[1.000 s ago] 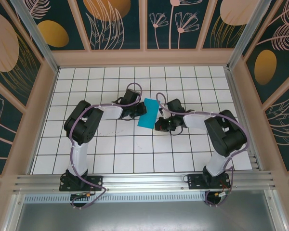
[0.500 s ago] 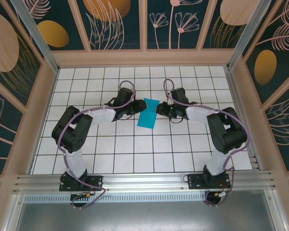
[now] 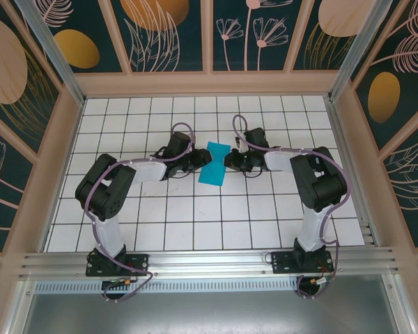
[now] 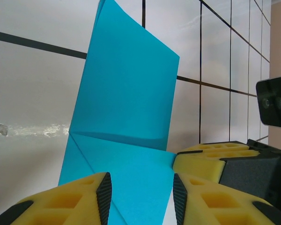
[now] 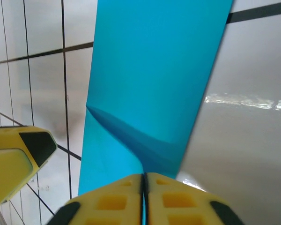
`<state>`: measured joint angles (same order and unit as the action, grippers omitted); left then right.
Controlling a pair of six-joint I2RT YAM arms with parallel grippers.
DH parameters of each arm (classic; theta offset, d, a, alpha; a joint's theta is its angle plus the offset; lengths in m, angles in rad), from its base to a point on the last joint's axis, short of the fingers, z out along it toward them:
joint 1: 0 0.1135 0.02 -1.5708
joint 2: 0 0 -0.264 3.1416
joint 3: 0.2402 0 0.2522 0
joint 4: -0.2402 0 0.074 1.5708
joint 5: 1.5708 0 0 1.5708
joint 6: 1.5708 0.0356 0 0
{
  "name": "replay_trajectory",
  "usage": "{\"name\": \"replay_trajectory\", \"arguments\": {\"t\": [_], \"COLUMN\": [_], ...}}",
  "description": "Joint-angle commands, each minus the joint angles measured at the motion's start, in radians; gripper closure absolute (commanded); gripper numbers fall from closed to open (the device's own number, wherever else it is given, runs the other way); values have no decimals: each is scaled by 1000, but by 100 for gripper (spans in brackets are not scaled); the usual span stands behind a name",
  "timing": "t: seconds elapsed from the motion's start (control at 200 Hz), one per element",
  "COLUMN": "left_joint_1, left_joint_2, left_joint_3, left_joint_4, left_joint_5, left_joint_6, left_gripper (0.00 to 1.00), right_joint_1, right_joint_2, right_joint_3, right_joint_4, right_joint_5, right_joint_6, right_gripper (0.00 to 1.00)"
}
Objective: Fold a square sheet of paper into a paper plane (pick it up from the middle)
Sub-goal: Turn over the paper at the center of the table.
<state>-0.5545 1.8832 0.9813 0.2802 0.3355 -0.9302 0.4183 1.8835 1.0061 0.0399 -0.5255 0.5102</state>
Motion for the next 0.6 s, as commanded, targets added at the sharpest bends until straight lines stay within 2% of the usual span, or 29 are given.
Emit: {"name": "replay_trajectory", "arguments": {"t": [0.0, 0.14, 0.595], "left_joint_1": [6, 6, 6], "left_joint_2": [31, 58, 108], "left_joint_3": [-2, 12, 43], "left_joint_4": [19, 16, 88], "left_joint_5": [31, 61, 134], "left_joint_6": [-21, -38, -50], "left_gripper": [58, 57, 59], "right_joint_1": [-10, -26, -33], "right_joint_2": [13, 3, 3], "right_joint_3": [8, -23, -53], "right_joint_4": [33, 62, 88], "right_joint_5": [-9, 4, 4], "right_joint_6": [17, 57, 82], "right_gripper": [94, 97, 98]}}
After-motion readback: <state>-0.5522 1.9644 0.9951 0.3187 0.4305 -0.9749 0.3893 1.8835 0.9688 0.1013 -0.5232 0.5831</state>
